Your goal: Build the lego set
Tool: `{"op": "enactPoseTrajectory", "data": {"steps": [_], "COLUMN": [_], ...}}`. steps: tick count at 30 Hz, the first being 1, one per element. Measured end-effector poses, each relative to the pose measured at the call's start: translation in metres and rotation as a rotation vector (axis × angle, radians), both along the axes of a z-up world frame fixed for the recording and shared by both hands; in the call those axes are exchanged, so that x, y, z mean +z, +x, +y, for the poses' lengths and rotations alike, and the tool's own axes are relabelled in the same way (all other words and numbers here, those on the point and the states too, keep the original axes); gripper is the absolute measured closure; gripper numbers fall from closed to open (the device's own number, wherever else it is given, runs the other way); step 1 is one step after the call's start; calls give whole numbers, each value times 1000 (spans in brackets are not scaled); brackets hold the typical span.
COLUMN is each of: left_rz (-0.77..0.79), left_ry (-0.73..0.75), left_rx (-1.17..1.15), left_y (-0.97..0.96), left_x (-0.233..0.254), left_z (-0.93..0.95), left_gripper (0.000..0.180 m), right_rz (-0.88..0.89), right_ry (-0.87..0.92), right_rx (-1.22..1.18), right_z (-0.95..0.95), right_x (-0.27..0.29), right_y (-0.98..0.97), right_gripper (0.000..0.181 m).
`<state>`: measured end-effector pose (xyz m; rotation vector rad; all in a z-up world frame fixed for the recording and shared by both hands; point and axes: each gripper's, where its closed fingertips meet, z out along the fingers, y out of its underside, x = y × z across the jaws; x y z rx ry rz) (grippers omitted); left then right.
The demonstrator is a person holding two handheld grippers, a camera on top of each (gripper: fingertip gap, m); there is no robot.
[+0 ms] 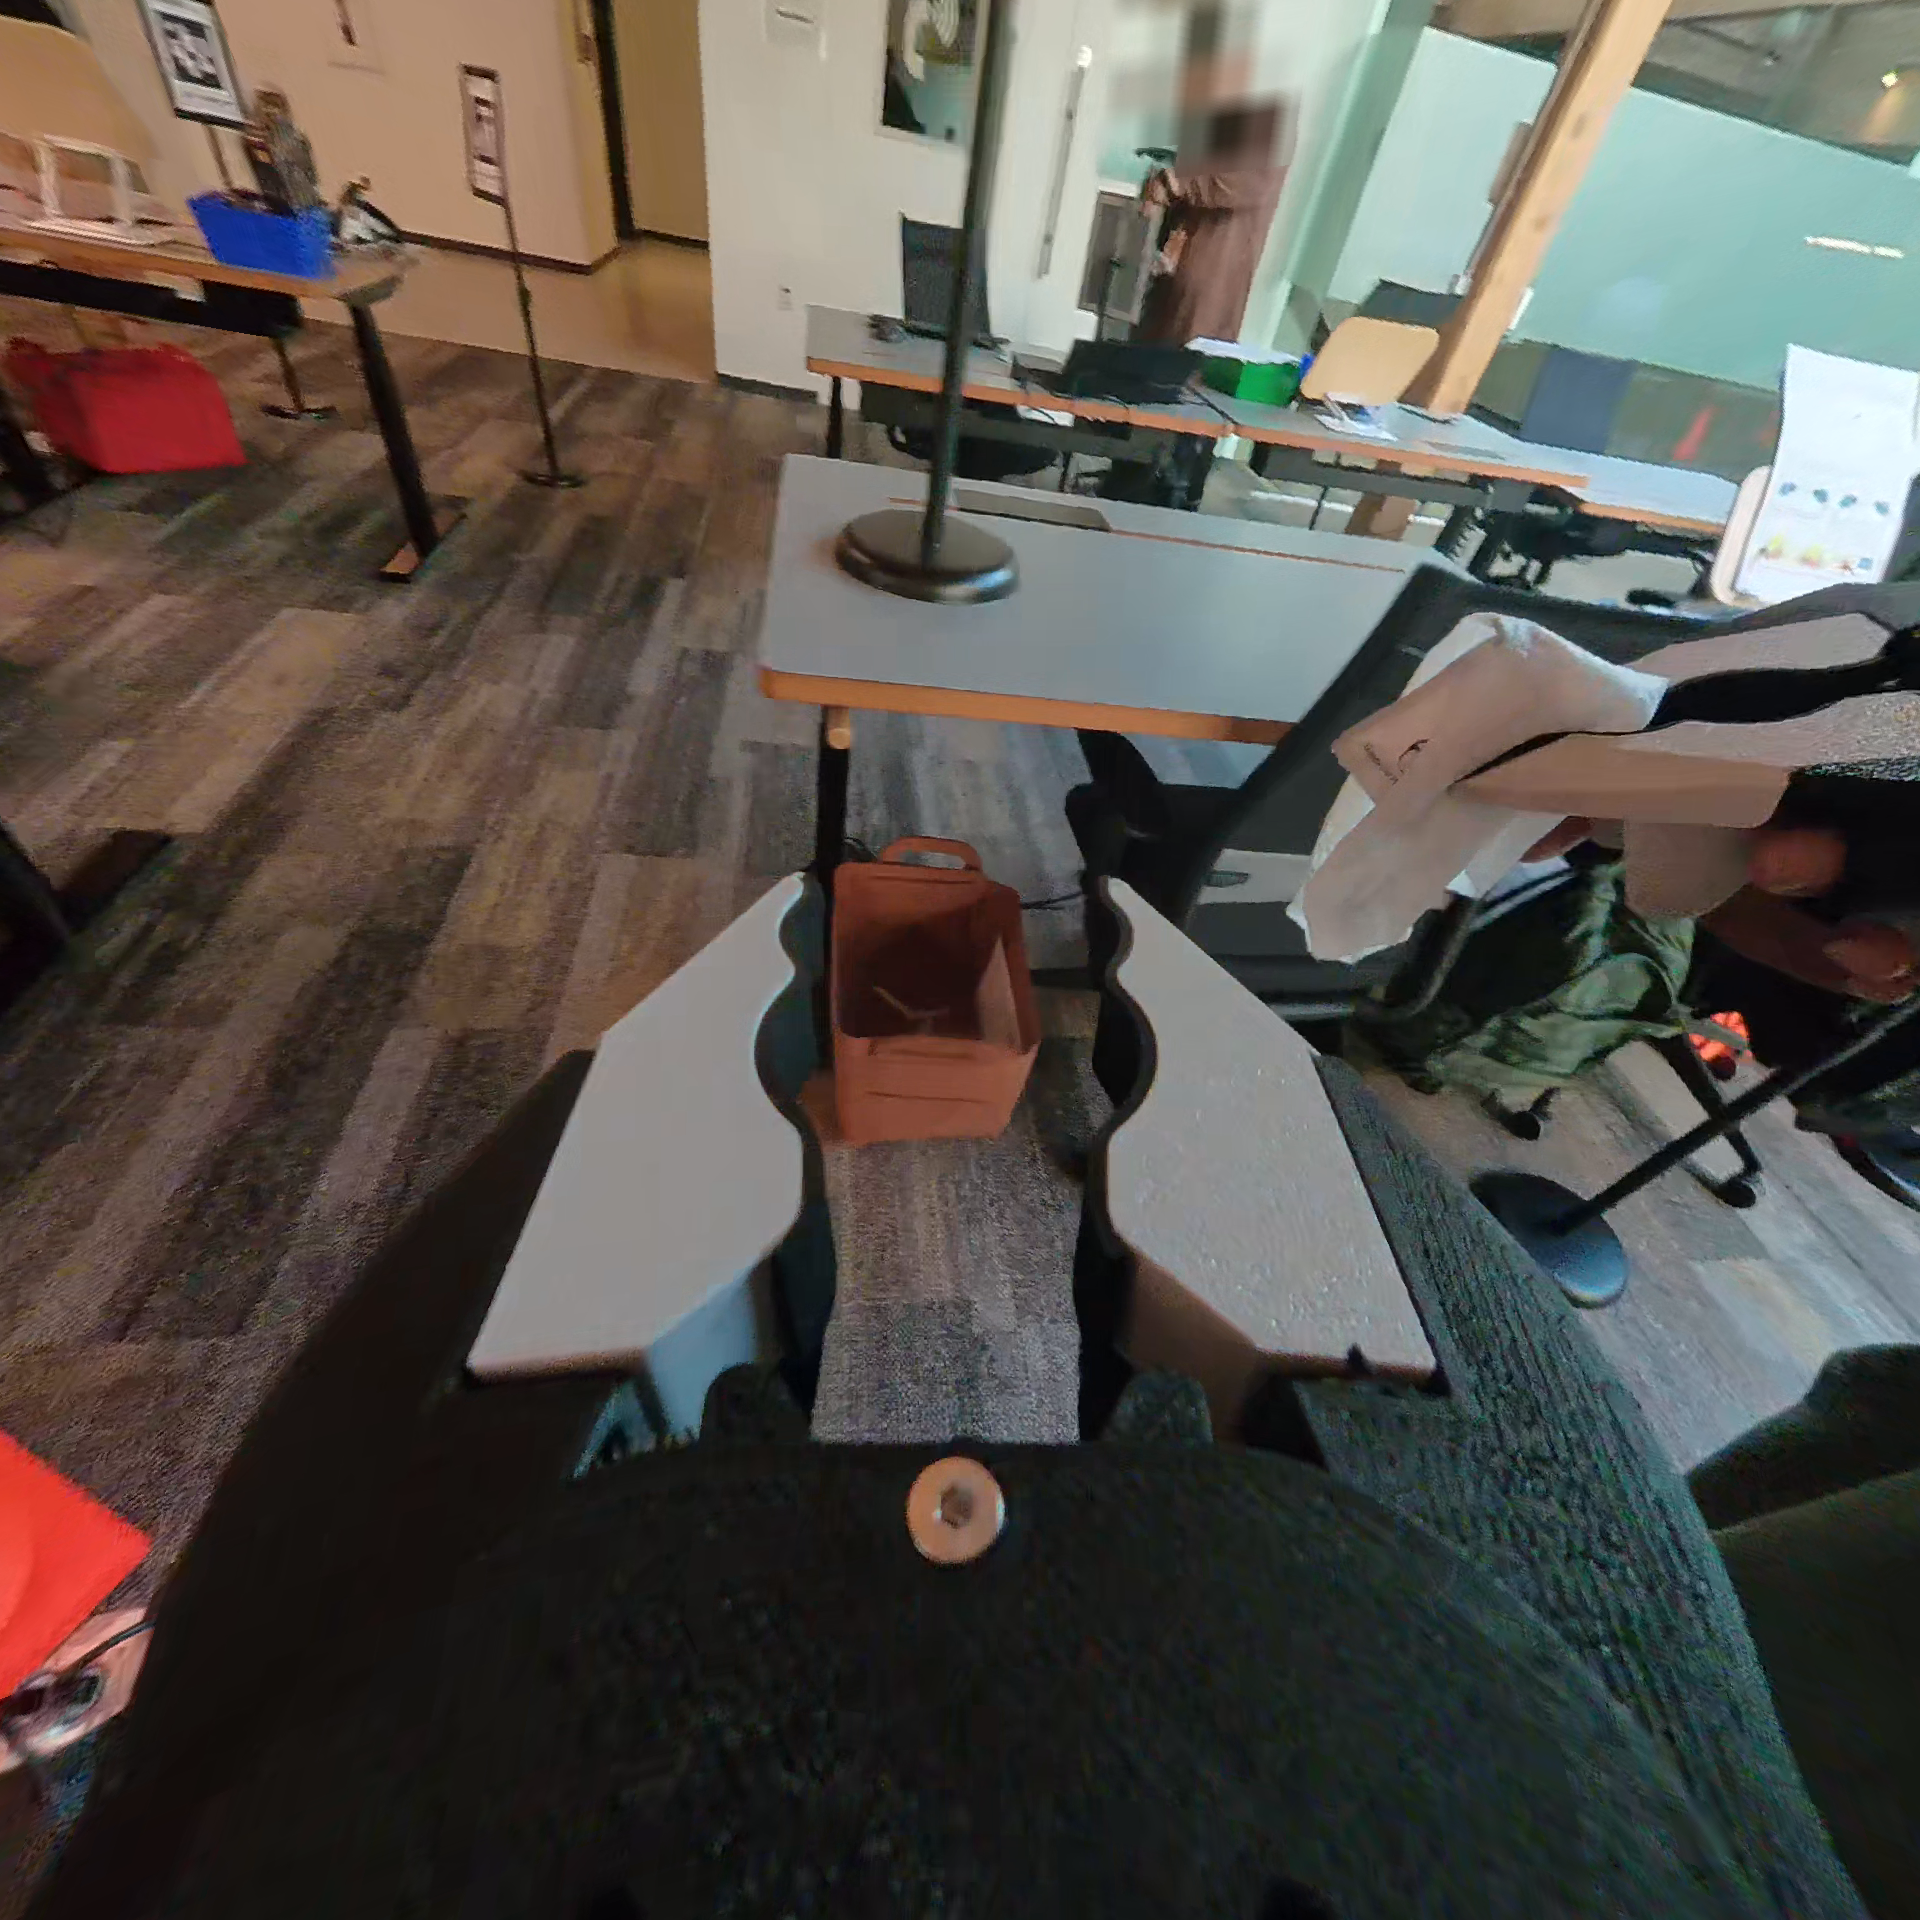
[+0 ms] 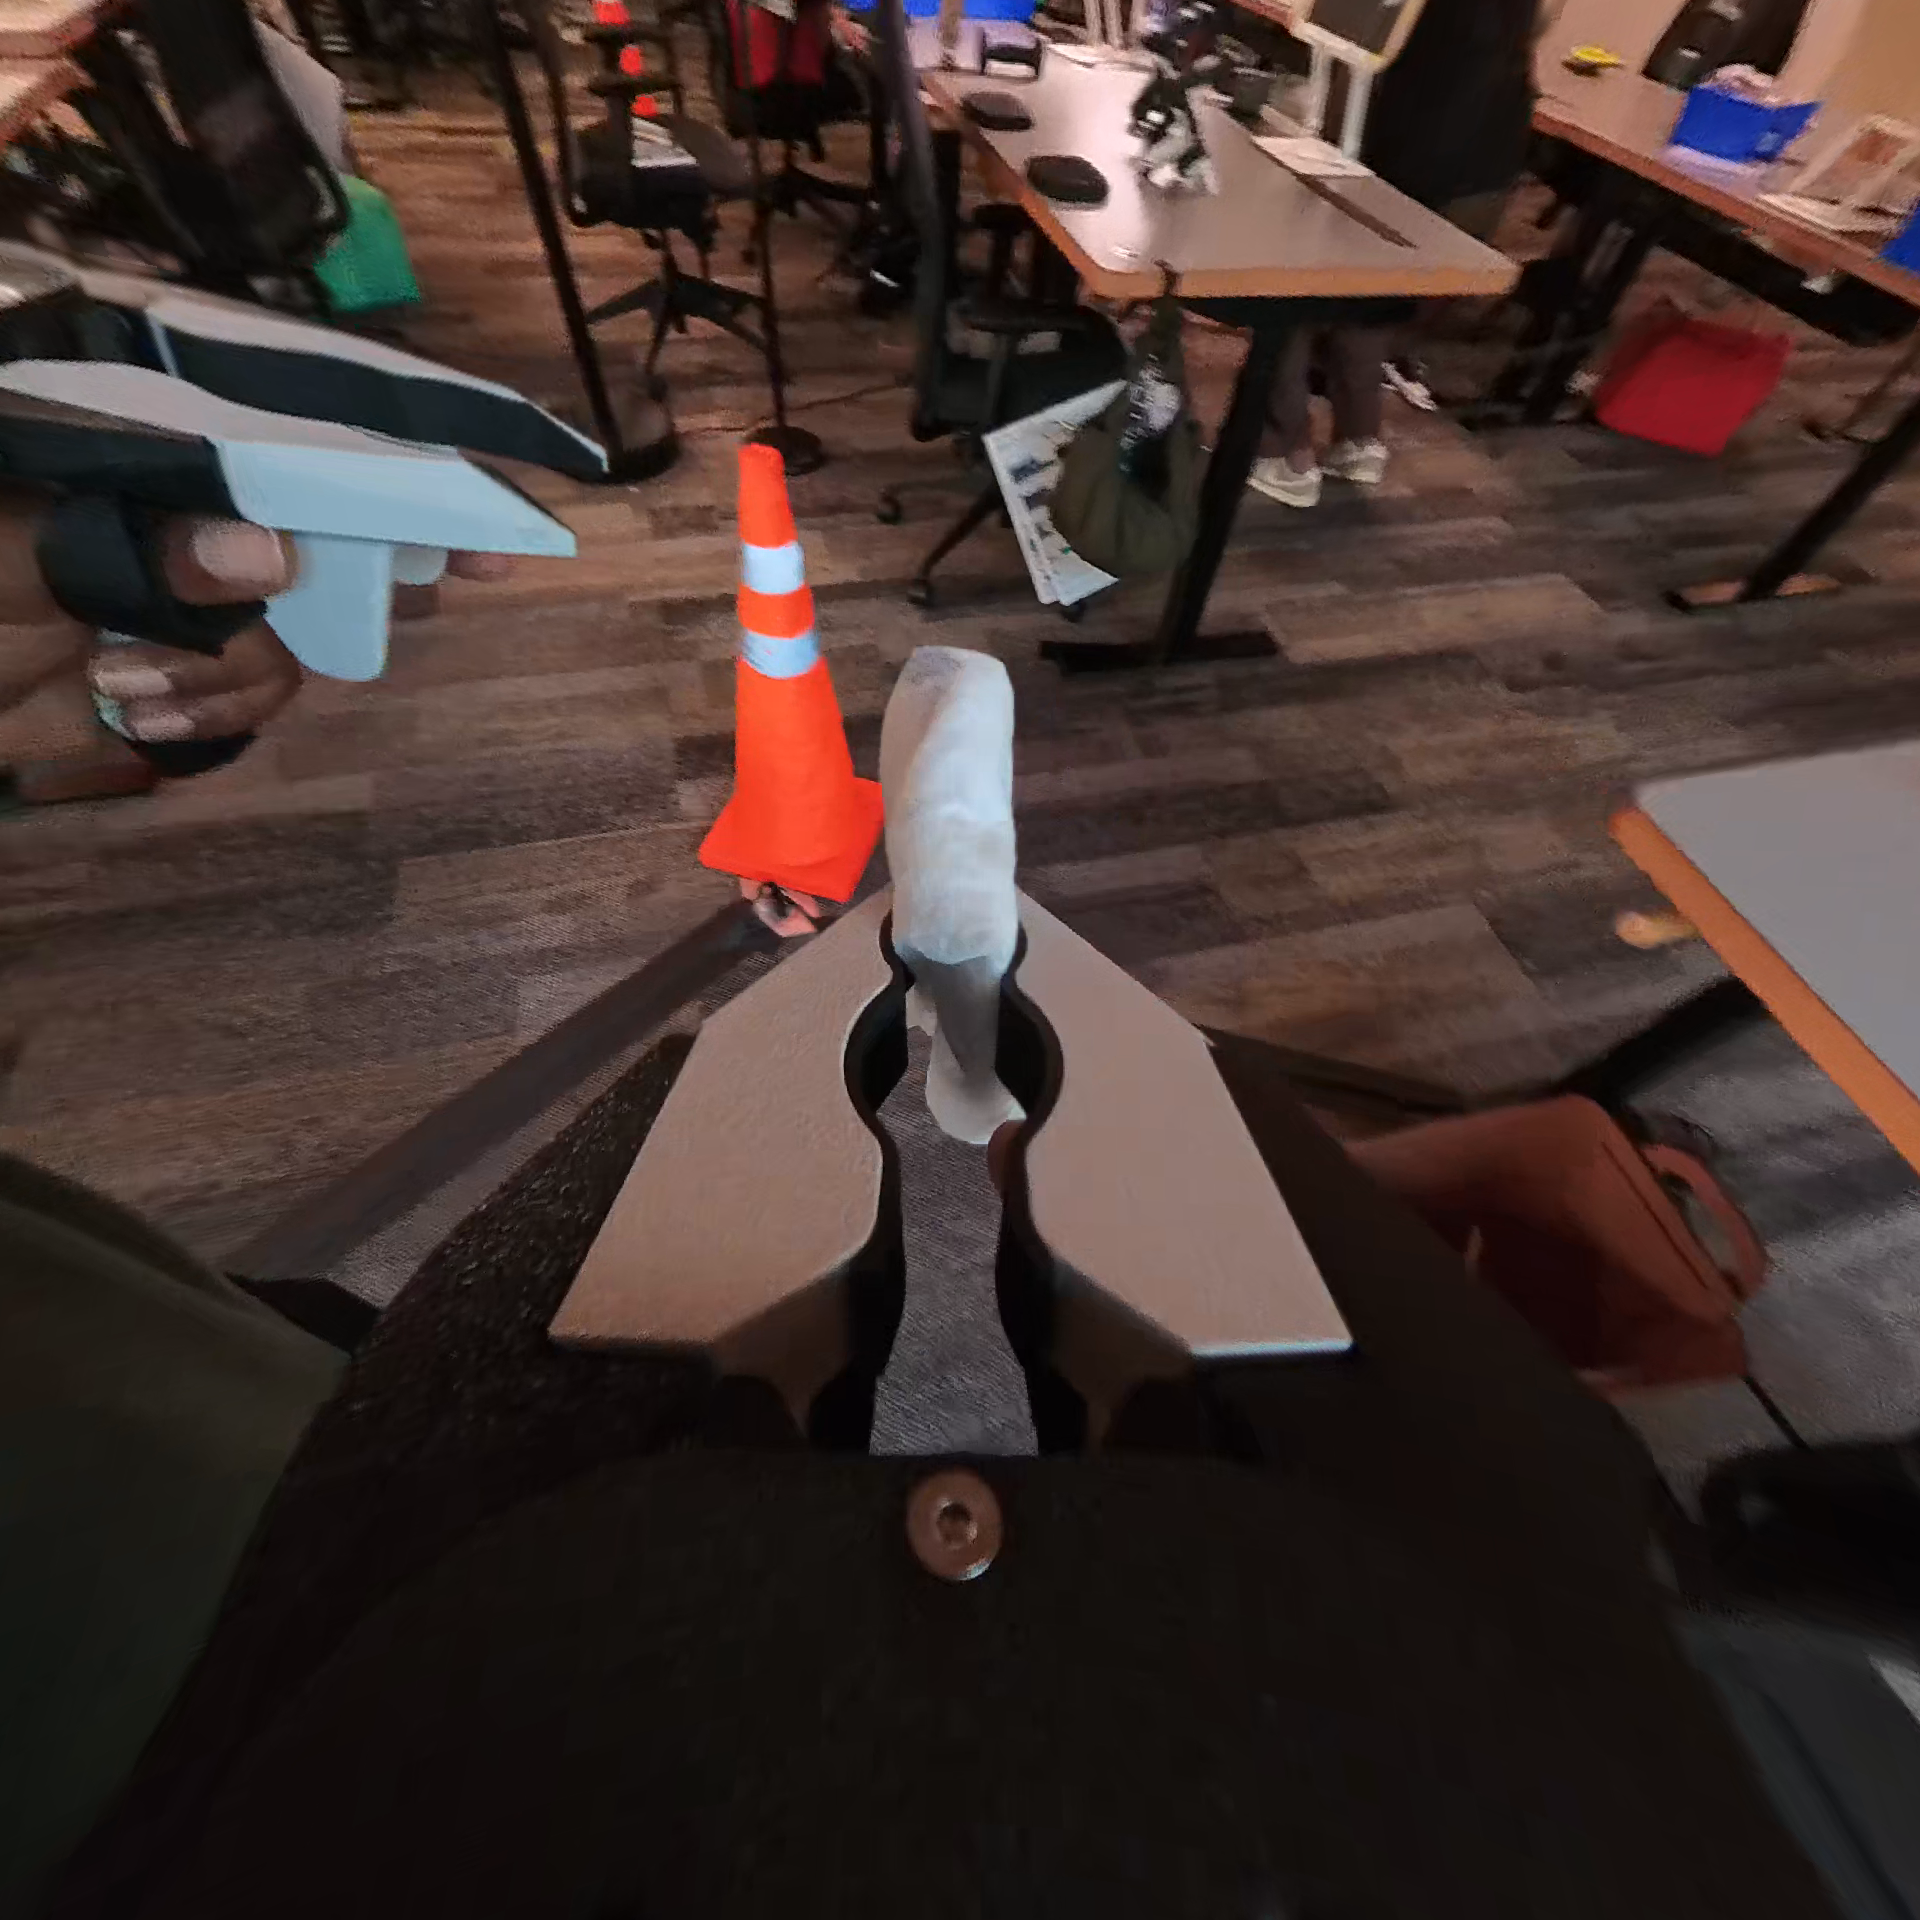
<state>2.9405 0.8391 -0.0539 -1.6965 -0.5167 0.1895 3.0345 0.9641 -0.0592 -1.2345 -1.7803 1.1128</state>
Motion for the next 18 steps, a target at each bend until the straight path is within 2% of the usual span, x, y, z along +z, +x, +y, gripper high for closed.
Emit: {"op": "enactPoseTrajectory", "data": {"steps": [5, 9, 18], "left_rz": [25, 20, -44], "left_ry": [-15, -1, -20], "left_rx": [161, 393, 908], "left_y": [-65, -117, -228], "left_x": [-2, -2, -40], "left_z": [-128, -243, -481], "left_gripper": [130, 130, 130], "right_rz": [16, 0, -66], "right_ry": [-29, -49, -60], "right_rx": [167, 361, 708], "right_z": [-122, -222, -435], "right_x": [6, 8, -28], "right_y": [-85, -157, -362], "right_gripper": [172, 172, 172]}}
